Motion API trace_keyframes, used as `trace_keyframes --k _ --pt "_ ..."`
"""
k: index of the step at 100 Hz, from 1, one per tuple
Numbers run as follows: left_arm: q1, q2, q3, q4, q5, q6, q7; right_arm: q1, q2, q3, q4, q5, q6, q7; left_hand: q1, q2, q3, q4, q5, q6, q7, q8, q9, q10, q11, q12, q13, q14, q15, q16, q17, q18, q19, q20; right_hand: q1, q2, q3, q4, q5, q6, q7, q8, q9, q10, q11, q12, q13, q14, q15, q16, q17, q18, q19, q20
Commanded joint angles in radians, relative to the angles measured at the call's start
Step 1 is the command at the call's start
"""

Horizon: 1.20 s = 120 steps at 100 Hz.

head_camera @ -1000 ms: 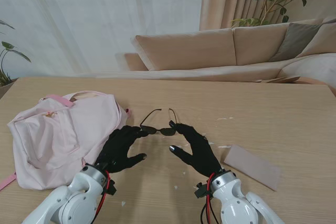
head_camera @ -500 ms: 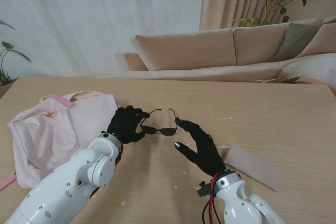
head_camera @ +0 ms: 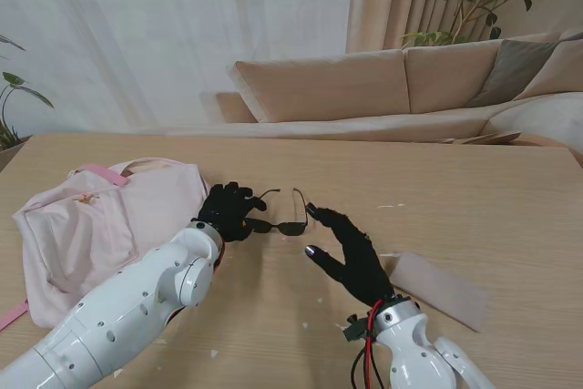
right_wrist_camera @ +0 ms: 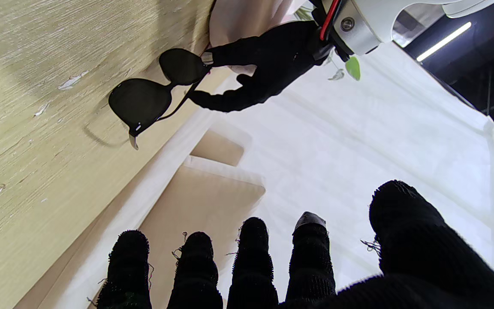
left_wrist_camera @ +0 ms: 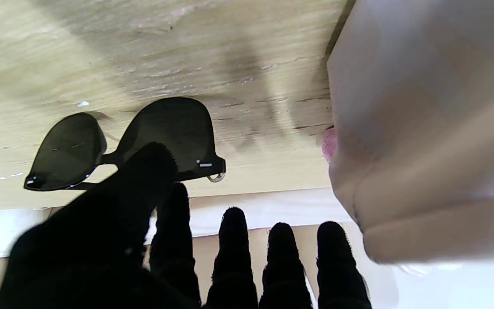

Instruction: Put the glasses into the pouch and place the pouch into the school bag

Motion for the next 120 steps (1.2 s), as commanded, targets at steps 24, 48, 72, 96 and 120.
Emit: trace_keyframes --k 24,48,72,96,120 --pt "-0.018 -0.031 0.04 0.048 -0.075 0.027 0.017 -0.009 -0.006 -0.001 -0.007 0.009 0.0 0.009 0.109 -0.026 -0.069 -0.08 0.219 -0.005 0.115 0.04 0.025 -0.007 0.041 -0.004 0.011 0.011 0.029 -0.006 -0.035 -0.023 0.062 -0.07 0.015 0.013 -0.019 -0.001 0.009 0.006 0.03 0.015 -0.018 -0.023 0.012 0.008 -0.022 -0.042 0.015 -0.012 -0.006 -0.03 0.025 0.009" --pt "-0.013 -0.048 0.046 0.066 -0.114 0.038 0.064 -0.009 -0.008 -0.003 -0.007 0.01 0.001 0.005 0.352 0.072 -0.365 -0.048 0.355 0.012 0.385 0.035 0.104 -0.01 0.081 0.004 0.022 0.014 0.086 -0.003 -0.034 -0.024 0.093 -0.079 0.018 0.014 -0.021 -0.001 0.013 0.008 0.043 0.015 -0.018 -0.021 0.018 0.01 -0.022 -0.041 0.017 -0.011 -0.006 -0.029 0.029 0.009" --pt "0.024 -0.047 0.005 0.021 -0.128 0.023 0.065 -0.008 -0.009 -0.002 -0.006 0.015 0.004 0.003 0.428 0.117 -0.459 -0.031 0.3 0.039 0.478 0.227 0.142 0.008 0.133 0.043 0.027 0.027 0.208 0.044 -0.026 -0.022 0.247 -0.036 0.021 0.013 -0.023 -0.001 0.02 0.01 0.053 0.016 -0.017 -0.022 0.024 0.013 -0.021 -0.041 0.019 -0.011 -0.007 -0.029 0.03 0.007" --pt "0.075 -0.048 -0.042 -0.023 -0.094 -0.009 0.126 -0.01 -0.01 -0.001 -0.009 0.014 0.009 -0.002 0.447 0.114 -0.47 -0.025 0.308 0.047 0.464 0.276 0.364 -0.022 0.138 0.288 0.117 0.041 0.368 0.066 0.011 -0.001 0.489 -0.05 0.024 0.011 -0.024 -0.001 0.028 0.016 0.063 0.016 -0.015 -0.021 0.034 0.017 -0.02 -0.04 0.022 -0.01 -0.006 -0.028 0.031 0.007" --pt "0.119 -0.042 -0.097 -0.066 -0.068 -0.077 0.156 -0.014 -0.011 0.003 -0.014 0.013 0.016 -0.007 0.445 0.098 -0.434 -0.031 0.32 0.07 0.458 0.284 0.572 -0.025 0.01 0.405 0.25 0.045 0.456 0.073 0.103 0.018 0.663 -0.067 0.023 0.015 -0.025 -0.001 0.028 0.019 0.068 0.014 -0.016 -0.02 0.043 0.021 -0.02 -0.039 0.025 -0.009 -0.002 -0.026 0.034 0.007"
